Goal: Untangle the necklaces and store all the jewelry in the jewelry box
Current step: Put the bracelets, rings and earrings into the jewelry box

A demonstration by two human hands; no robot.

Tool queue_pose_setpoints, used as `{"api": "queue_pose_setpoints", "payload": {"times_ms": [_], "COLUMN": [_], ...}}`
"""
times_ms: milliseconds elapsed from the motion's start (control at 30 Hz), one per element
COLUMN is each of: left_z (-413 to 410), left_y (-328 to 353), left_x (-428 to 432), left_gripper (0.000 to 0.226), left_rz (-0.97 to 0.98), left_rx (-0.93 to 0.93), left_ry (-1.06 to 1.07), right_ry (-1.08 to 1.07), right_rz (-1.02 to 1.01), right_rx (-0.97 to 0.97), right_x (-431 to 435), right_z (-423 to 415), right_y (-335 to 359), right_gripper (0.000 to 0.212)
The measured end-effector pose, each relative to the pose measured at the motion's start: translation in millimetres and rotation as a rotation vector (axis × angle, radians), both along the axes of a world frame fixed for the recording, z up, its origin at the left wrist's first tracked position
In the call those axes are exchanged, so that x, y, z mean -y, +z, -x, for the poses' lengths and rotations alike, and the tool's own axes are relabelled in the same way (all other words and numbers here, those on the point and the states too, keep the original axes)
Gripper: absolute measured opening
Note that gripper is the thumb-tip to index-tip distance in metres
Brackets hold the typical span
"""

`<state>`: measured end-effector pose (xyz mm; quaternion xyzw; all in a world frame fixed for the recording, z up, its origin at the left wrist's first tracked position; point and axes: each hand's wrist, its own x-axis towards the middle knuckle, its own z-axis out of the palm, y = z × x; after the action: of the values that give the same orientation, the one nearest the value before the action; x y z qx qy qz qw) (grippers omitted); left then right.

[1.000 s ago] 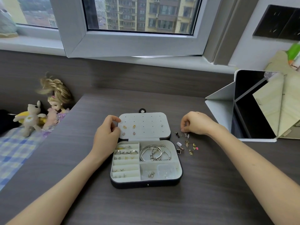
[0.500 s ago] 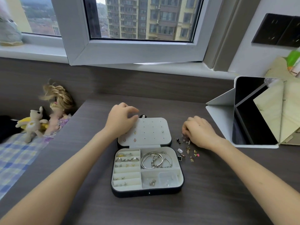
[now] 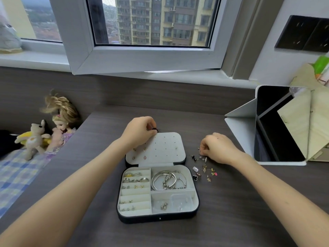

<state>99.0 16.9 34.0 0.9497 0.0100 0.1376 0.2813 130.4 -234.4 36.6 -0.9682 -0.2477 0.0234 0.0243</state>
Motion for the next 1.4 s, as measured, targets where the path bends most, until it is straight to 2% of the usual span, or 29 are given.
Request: {"api": "queue_pose_setpoints", "payload": {"times_ms": [167, 267, 367, 433, 533, 633, 767, 967, 1200, 1400], "left_z": [-3, -4, -3, -3, -4, 0, 9, 25, 36, 42], "left_y": [-4, -6, -4, -1, 4, 13, 30, 57, 71, 75], "left_x": [2, 2, 3, 3, 5, 7, 6, -1, -5, -2], "left_gripper": [0.005, 0.004, 0.010, 0.013, 0.017, 0.018, 0.013, 0.006, 0.009, 0.009], "left_rz": [-0.090, -0.174, -0.213, -0.213, -0.196, -0.173, -0.007, 0.065, 0.122, 0.134], "left_rx": [0.052, 0.062, 0.032, -0.013, -0.098, -0.114, -0.061, -0.015, -0.121, -0.121], "left_ry": [-0.015, -0.033, -0.033, -0.027, -0.026, -0.052, -0.072, -0.128, -0.156, -0.175], "right_ry": [0.096, 0.072, 0.045, 0.044, 0.079, 0.107, 0.064, -0.034, -0.037, -0.056], "right_rz": [0.224, 0.206, -0.048, -0.228, -0.466, -0.703, -0.836, -0.804, -0.676, -0.535], "right_rx": [0.210, 0.277, 0.269, 0.205, 0.135, 0.028, -0.115, -0.057, -0.006, 0.035], "right_x": [-3, -1, 2, 0, -8, -24, -53, -93, -108, -113], "right_z": [10, 13, 15, 19, 30, 43, 46, 43, 55, 67], "right_y": [-10, -9, 2, 11, 23, 33, 37, 41, 57, 72], "right_gripper": [0.017, 0.023, 0.023, 0.024, 0.012, 0.012, 0.025, 0.032, 0.017, 0.018]}}
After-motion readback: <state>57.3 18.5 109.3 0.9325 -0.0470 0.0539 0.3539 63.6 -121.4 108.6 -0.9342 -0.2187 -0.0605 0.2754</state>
